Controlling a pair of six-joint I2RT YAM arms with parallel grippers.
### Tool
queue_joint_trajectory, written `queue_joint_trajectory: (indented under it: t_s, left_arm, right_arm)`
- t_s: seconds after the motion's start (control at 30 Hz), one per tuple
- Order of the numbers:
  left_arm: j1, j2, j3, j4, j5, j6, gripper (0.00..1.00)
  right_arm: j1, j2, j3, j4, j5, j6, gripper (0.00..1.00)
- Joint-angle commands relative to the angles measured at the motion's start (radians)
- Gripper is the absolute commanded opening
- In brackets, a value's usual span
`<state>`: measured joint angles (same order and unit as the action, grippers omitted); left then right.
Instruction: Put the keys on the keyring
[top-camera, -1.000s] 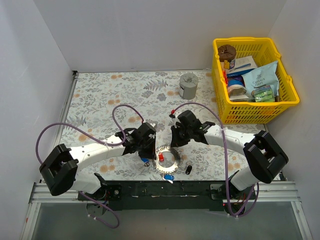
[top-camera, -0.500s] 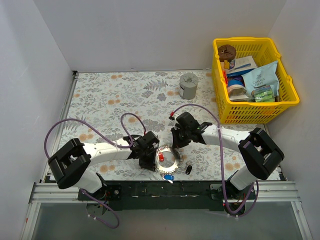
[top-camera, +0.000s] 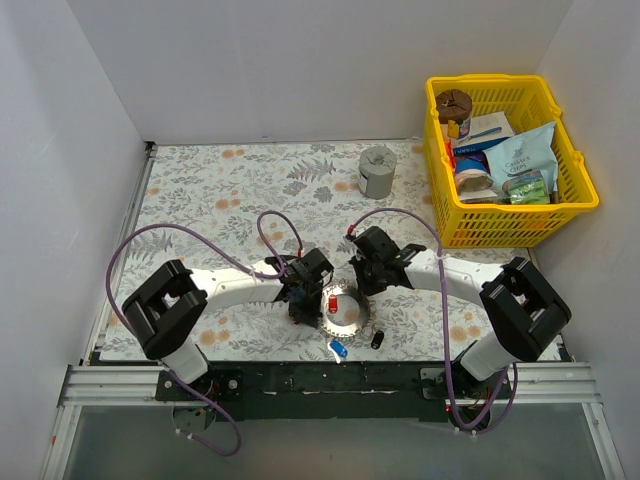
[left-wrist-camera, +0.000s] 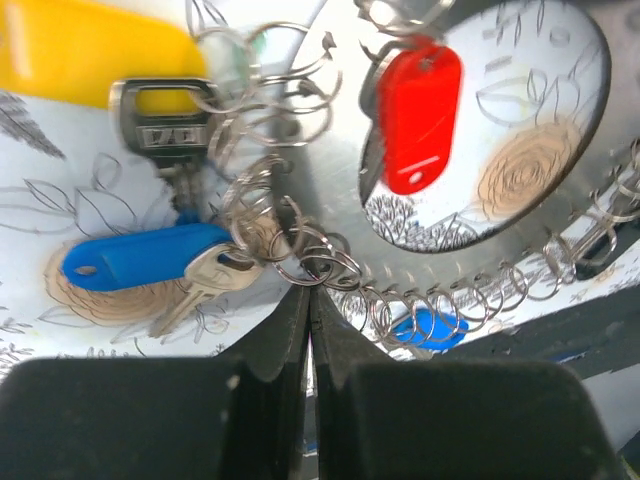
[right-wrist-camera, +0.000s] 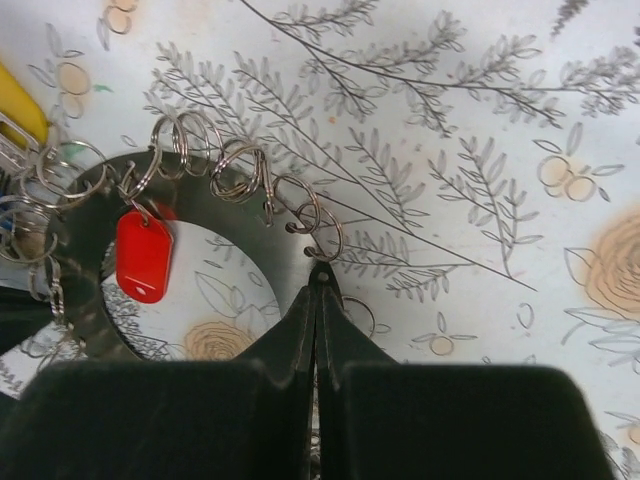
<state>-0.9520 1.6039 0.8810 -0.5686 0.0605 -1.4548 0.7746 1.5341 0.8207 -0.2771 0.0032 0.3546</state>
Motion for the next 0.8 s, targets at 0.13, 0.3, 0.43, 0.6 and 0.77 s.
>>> queue_joint_trajectory:
  t_s: [0.13,0.3,0.43,0.6,0.77]
  left_arm:
    - [0.151,0.109,-0.005,-0.021,-0.123,0.105,0.0]
    - [0.217,0.162,0.059,-0.007,-0.087,0.158,0.0]
    - [0.242,0.212,0.102,0.003,-0.068,0.191,0.0]
    - [0.282,0.283,0.188,-0.013,-0.065,0.238,0.0]
    - [0.334,0.344,0.294,-0.028,-0.025,0.284,0.0]
  right_arm:
    - [0.003,-0.034,0.003,-0.056,0.11,-0.029,0.01]
    - [0.008,-0.008,0.005,-0.045,0.078,-0.037,0.01]
    - [0.023,0.011,0.023,-0.047,0.054,-0.042,0.01]
    - [0.058,0.038,0.041,-0.043,0.026,-0.042,0.01]
    - [0.092,0.067,0.067,-0.025,-0.024,-0.022,0.01]
